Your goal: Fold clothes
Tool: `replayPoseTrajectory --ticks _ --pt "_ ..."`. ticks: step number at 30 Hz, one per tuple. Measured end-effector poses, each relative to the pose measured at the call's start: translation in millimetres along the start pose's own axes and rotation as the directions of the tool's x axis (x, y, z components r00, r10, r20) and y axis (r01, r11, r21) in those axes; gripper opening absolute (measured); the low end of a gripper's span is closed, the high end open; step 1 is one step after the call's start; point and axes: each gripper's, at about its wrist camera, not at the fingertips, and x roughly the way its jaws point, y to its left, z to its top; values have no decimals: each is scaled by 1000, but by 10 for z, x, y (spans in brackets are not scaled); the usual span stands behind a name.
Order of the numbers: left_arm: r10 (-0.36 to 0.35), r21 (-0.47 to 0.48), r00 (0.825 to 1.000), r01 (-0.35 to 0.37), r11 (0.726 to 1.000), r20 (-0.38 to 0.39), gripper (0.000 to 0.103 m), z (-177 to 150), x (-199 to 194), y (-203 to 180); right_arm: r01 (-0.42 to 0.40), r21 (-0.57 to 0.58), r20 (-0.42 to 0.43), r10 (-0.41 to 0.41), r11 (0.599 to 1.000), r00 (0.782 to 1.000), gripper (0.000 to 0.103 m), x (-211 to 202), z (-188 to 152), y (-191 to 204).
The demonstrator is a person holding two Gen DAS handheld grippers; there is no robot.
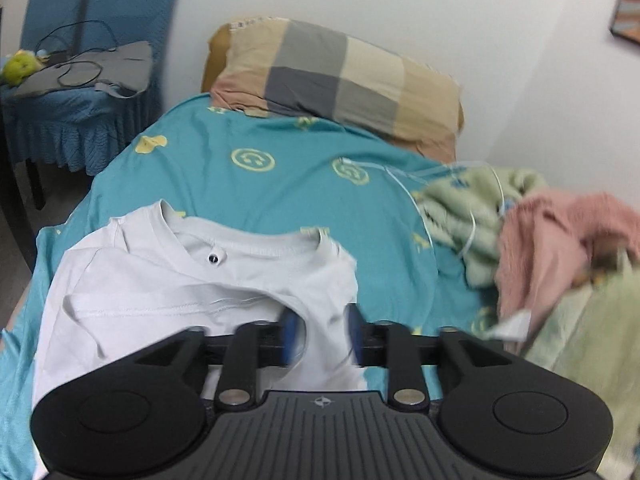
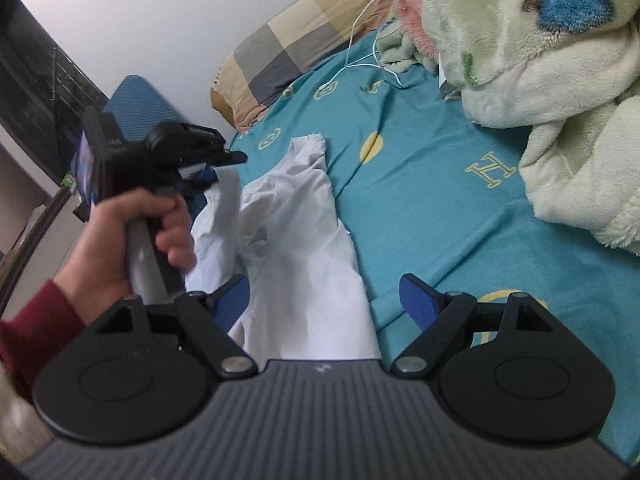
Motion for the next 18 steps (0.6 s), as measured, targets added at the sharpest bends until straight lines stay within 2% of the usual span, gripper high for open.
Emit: replayPoseTrajectory --ticks 1,3,5,7,10,13,18 --pt "4 16 1000 -4 1000 3 52 -46 -71 5 -3 -1 -1 3 1000 1000 84 7 -2 0" --pt "-8 39 1000 7 999 13 62 -113 -270 39 -9 -11 3 9 1000 1000 84 2 -8 20" --pt "-29 68 999 27 997 34 68 -226 -585 83 -14 -29 13 14 999 1000 84 -19 -13 53" --pt "-21 87 997 15 996 73 78 -384 -997 153 -18 -44 21 19 999 1000 84 -40 -24 86" --pt "48 156 993 -64 986 104 80 -696 -1561 216 -25 -66 32 27 998 999 84 -74 -48 137" --pt "103 175 985 -127 976 142 81 -1123 -2100 290 -37 -97 40 41 995 998 84 -113 -88 200" --pt "118 145 986 -135 980 121 82 -1784 -2582 511 -59 -168 28 65 984 998 83 -181 -217 318"
